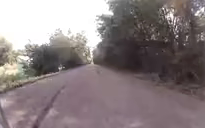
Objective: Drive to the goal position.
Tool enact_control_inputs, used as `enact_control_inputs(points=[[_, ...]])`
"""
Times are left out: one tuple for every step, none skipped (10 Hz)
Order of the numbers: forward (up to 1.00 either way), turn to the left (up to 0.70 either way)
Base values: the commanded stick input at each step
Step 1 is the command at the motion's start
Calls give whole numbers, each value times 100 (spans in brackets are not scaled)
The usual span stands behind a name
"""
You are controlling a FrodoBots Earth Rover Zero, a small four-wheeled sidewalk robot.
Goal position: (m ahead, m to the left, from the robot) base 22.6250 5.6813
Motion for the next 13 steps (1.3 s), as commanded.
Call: enact_control_inputs(points=[[70,0],[70,0],[70,0],[70,0],[70,0],[70,5],[70,7],[70,11],[70,17],[70,17],[70,11],[70,8],[70,7]])
